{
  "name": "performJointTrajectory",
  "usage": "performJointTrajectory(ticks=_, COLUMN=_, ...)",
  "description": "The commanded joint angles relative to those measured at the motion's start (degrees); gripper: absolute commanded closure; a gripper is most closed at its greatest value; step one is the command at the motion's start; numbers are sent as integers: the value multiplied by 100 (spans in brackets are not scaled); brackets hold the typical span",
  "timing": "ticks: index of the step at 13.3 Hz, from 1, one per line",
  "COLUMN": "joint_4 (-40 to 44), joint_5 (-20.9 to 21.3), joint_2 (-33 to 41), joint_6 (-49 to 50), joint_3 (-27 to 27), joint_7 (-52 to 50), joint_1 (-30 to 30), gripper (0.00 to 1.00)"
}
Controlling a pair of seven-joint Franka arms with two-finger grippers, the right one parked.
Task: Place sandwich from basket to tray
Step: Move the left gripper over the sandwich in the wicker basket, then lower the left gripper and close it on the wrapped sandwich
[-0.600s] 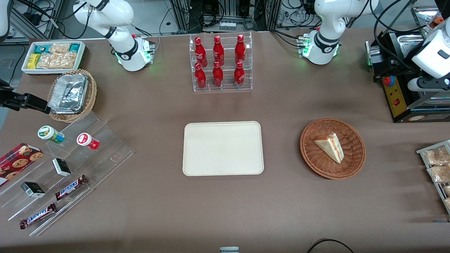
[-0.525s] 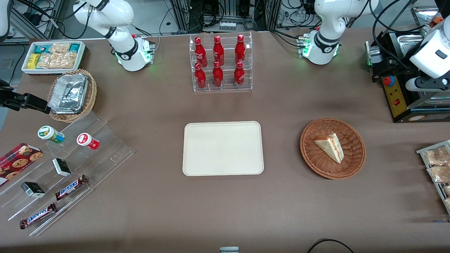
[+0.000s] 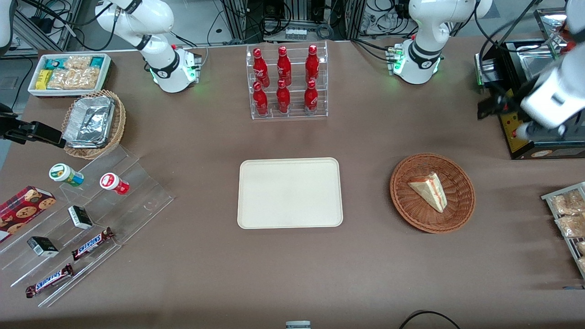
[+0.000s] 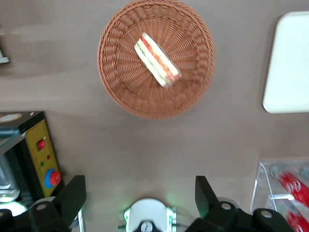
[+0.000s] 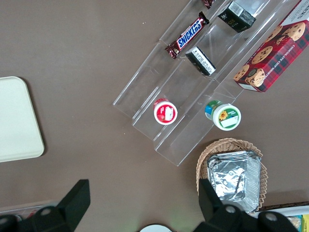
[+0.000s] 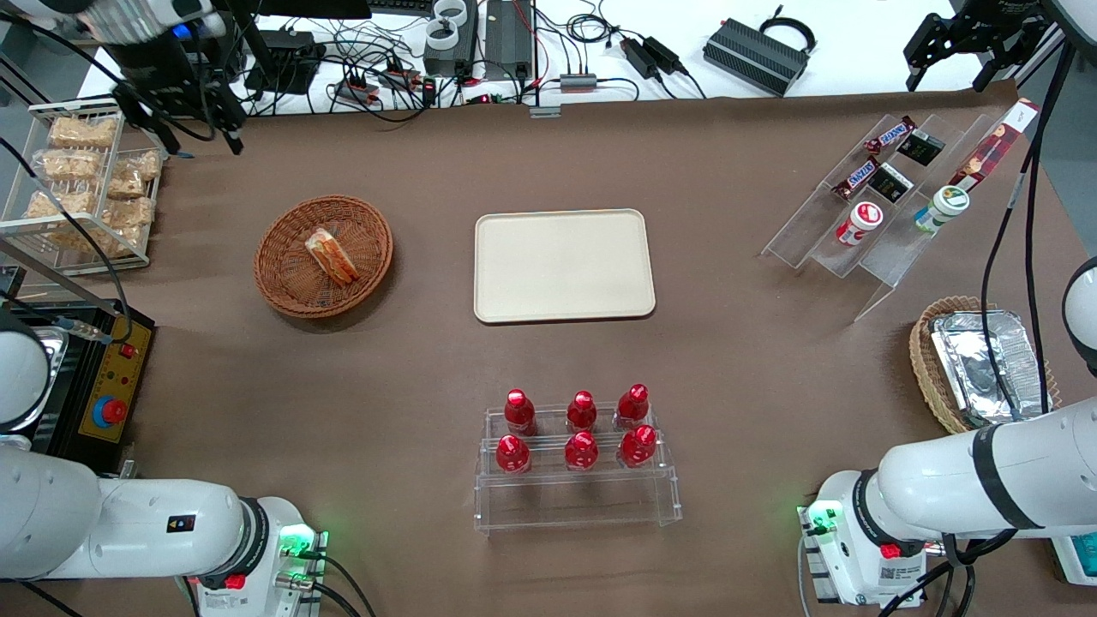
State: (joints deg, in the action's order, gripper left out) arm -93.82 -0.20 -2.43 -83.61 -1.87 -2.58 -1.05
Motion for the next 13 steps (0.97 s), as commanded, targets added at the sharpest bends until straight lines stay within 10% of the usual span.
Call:
performJointTrajectory(ticks=1, joint_4=-968, joint_5=-7, joint_2=-39, joint_6=-1161, joint_3=20, joint_7=-539, joint_1=26, gripper=0)
performJointTrajectory(ticks=13, joint_4=-3310, joint_5=-24, joint_2=-583, joint_6=-5182, joint_3=-24, joint_7=-4084, joint_1=-458, gripper=0)
